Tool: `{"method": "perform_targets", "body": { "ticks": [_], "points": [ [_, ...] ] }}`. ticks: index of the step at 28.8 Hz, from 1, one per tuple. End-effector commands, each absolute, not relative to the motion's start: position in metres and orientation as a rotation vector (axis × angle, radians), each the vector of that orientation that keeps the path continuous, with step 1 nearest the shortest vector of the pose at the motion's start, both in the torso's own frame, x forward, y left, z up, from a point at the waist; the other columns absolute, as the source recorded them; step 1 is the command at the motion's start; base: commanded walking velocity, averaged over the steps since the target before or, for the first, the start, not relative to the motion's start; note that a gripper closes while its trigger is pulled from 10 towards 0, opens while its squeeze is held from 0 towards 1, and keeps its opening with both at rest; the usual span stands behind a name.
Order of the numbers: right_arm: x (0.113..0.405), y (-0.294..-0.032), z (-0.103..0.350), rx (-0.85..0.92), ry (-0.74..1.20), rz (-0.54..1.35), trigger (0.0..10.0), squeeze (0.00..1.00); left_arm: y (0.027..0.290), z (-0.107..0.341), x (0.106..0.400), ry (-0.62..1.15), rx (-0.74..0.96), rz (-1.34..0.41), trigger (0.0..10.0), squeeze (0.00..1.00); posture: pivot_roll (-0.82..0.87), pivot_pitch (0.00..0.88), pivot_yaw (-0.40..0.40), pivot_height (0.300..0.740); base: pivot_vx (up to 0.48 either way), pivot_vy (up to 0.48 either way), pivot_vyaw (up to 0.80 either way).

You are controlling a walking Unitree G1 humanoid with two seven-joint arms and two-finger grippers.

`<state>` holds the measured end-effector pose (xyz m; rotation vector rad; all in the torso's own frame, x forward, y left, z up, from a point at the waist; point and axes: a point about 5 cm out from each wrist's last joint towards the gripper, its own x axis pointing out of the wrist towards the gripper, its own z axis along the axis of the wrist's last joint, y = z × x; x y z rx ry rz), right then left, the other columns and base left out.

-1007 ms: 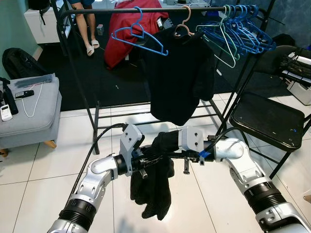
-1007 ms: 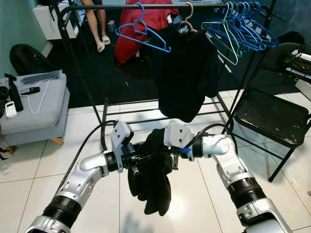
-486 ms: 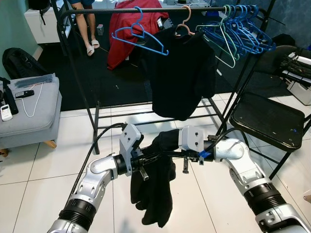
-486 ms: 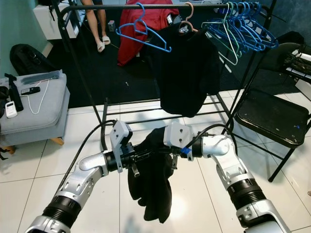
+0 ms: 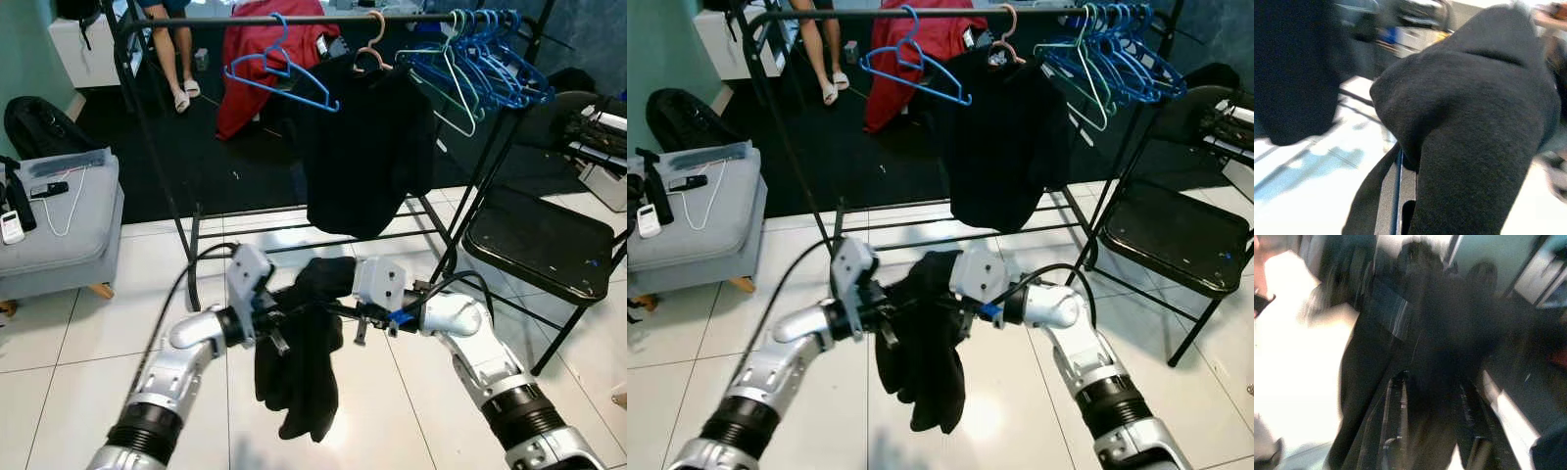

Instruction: Hang hanger

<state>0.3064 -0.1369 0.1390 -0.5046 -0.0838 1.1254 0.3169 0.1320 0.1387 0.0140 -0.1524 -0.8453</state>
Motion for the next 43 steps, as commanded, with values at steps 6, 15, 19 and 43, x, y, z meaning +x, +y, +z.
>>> {"method": "perform_targets", "body": {
  "ticks": [6,15,19,43],
  "points": [
    [0.293,-0.127,0.118,-0.4,-0.084,1.048,10.0,1.0,0.128,0.144,0.313,-0.203,0.027,-0.855,0.0,0.0,-0.06,0.108,0.019,0.74,0.0,0.0,0.0],
    [0.296,-0.137,0.115,-0.276,-0.157,0.692,10.0,0.0,0.127,0.145,0.301,-0.193,0.04,-0.956,0.0,0.0,-0.06,0.098,0.015,0.74,0.0,0.0,0.0],
    [0.297,-0.14,0.125,-0.189,-0.236,0.605,10.0,0.0,0.126,0.14,0.294,-0.18,0.122,-1.031,0.0,0.0,-0.06,0.096,0.016,0.74,0.0,0.0,0.0],
    [0.253,-0.138,0.101,-0.287,-0.045,1.115,10.0,0.0,0.142,0.154,0.299,-0.265,0.226,-1.182,0.0,0.0,-0.08,0.121,0.025,0.74,0.0,0.0,0.0]
  ]
}}
